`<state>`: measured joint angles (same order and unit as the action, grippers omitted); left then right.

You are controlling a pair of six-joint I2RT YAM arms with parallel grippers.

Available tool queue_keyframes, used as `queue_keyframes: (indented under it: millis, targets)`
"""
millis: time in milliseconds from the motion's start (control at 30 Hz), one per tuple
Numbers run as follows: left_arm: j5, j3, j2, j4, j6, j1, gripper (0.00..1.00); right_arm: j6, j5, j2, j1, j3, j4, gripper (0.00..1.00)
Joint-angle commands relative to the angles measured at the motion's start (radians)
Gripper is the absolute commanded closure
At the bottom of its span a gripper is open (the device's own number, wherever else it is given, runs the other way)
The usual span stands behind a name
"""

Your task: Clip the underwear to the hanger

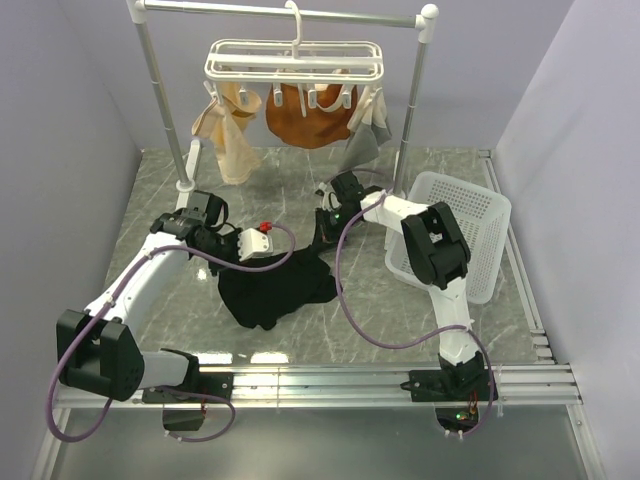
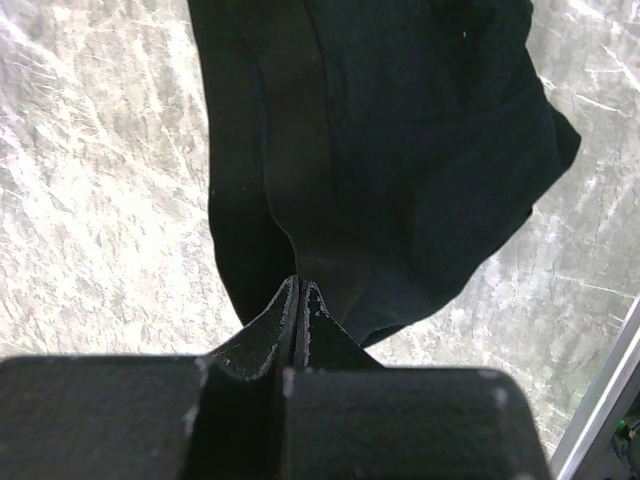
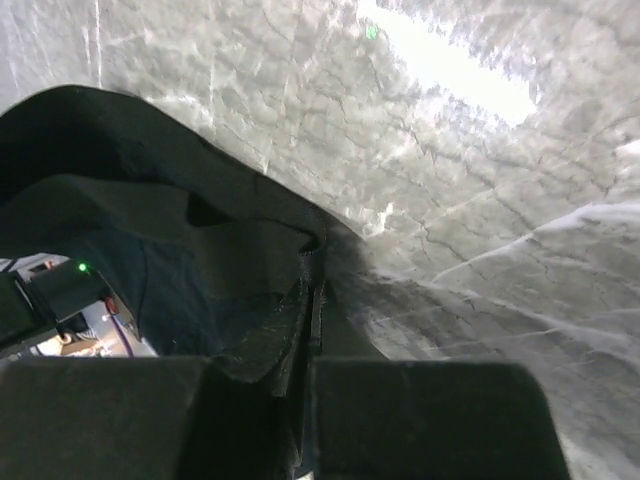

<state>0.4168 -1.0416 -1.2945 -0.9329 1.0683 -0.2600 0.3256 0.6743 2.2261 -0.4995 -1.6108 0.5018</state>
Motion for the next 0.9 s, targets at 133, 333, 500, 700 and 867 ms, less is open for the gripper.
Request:
queue_keyframes:
  millis: [133,333,500,700,867]
  targets:
    - [0.066,-0.083,0.000,0.006,-0.077,0.002,1.00,0.006,-0.045,-0.242,0.032,0.170,-0.072,1.00]
    - [0.229,-0.166,0.006,-0.035,-0.151,0.090,1.00,-0.017,-0.172,-0.630,0.079,0.318,-0.082,1.00]
    - [0.298,-0.179,0.044,-0.017,-0.211,0.189,1.00,-0.092,-0.278,-0.831,0.113,0.380,-0.071,1.00]
    - [0.392,-0.158,0.080,0.045,-0.309,0.286,1.00,-0.166,-0.528,-0.953,0.113,0.425,-0.086,1.00]
    - [0.439,-0.166,0.106,-0.035,-0.257,0.286,1.00,-0.164,-0.483,-1.020,0.092,0.413,-0.077,1.00]
